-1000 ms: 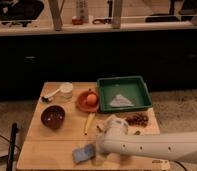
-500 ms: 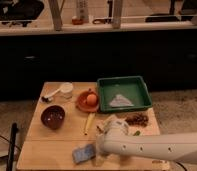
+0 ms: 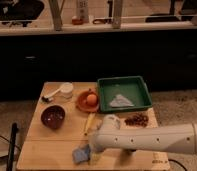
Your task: Place sponge in purple bowl
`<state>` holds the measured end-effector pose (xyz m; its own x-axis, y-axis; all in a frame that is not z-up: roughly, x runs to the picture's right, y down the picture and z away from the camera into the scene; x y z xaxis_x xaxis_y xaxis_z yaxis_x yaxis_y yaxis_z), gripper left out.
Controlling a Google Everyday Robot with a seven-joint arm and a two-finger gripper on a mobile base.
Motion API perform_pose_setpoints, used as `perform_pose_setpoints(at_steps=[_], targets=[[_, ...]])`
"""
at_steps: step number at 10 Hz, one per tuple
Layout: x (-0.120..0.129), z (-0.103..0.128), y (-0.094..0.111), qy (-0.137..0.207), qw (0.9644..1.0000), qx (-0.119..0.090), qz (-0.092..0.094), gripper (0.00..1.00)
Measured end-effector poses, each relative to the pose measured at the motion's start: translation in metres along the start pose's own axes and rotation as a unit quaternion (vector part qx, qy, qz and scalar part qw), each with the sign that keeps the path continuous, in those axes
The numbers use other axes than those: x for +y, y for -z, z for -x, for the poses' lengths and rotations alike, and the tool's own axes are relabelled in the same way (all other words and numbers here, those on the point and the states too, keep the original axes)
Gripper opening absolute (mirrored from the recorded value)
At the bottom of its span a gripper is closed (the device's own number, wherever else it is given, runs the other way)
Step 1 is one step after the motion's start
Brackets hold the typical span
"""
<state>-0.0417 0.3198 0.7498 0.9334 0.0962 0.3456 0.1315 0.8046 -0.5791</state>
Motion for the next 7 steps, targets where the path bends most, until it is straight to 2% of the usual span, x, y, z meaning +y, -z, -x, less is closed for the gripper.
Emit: perform_pose_setpoints(at_steps=[4,7], targets=[[0.004,0.013,-0.020,0.028,0.9993,-0.004,0.023,0.80],[0.007,0.016,-0.025,0.037,0.9989,-0.005,0.031,0.80]])
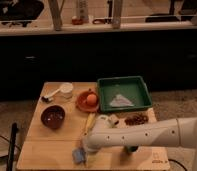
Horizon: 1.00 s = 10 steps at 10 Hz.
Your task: Place sponge in purple bowl
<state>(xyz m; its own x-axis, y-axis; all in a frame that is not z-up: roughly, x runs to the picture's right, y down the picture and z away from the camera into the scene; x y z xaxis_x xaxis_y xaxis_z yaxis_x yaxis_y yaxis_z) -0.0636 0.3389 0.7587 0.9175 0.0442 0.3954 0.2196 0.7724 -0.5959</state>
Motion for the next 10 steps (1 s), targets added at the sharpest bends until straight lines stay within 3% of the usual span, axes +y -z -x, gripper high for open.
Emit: perform_pose_setpoints(at_steps=[5,10], targets=[[0.0038,-0.0003,-0.0020,0.003,1.0000,-0.001,0.007,0.76],[0.0040,-0.0008,-0.0003,0.000,1.0000,-0.001,0.005,0.29]])
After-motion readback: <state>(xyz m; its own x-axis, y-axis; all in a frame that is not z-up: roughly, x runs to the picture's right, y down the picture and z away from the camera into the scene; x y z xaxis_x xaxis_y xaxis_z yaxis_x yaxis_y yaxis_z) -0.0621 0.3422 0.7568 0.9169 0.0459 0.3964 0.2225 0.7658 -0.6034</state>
